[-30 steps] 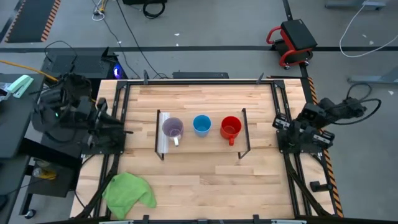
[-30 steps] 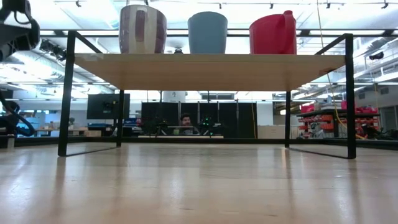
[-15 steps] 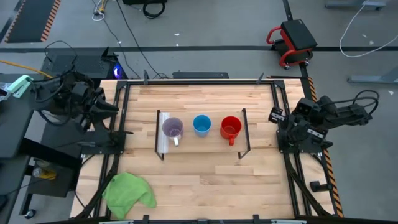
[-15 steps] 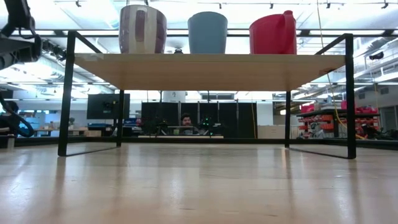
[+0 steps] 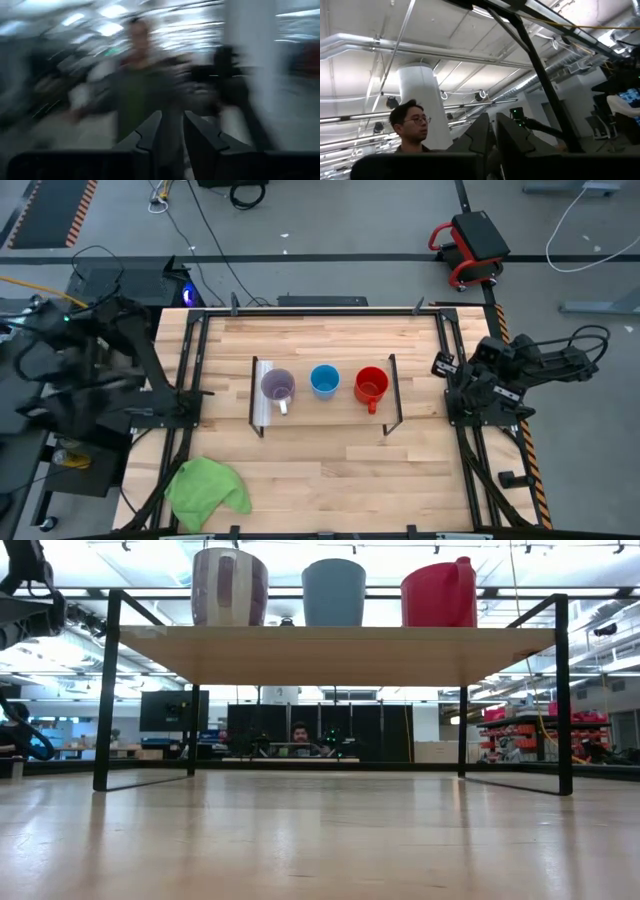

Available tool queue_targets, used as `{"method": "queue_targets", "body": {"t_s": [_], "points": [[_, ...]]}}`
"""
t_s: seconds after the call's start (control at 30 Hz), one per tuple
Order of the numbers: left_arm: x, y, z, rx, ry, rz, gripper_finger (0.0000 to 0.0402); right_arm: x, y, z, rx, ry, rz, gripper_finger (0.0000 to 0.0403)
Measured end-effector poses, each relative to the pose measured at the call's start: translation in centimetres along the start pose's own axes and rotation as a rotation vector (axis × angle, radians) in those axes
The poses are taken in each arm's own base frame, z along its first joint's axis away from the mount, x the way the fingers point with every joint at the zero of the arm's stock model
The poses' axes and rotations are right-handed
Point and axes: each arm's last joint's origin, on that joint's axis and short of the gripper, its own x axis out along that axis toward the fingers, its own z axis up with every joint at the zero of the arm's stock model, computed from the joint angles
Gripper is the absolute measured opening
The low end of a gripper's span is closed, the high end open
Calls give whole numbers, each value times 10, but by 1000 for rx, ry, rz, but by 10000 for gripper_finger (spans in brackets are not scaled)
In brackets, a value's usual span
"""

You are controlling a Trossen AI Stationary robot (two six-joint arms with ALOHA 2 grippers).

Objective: Stack small to large cups/mugs on shelf
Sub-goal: Return to Home Position

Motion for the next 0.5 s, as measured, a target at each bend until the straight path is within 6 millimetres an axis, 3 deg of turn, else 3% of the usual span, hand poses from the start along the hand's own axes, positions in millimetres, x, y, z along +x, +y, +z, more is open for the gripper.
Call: {"method": "queue_targets", "body": {"t_s": [0.1, 0.3, 0.5], "points": [[-6, 6, -5, -112, 46, 212, 91, 0, 1, 0, 12, 7, 13, 39], [-38, 5, -4, -16, -18, 189, 84, -4, 9, 7, -50, -26, 68, 39], [-61, 4, -42, -26, -39, 244, 80, -10, 14, 13, -92, -49, 84, 39]]}}
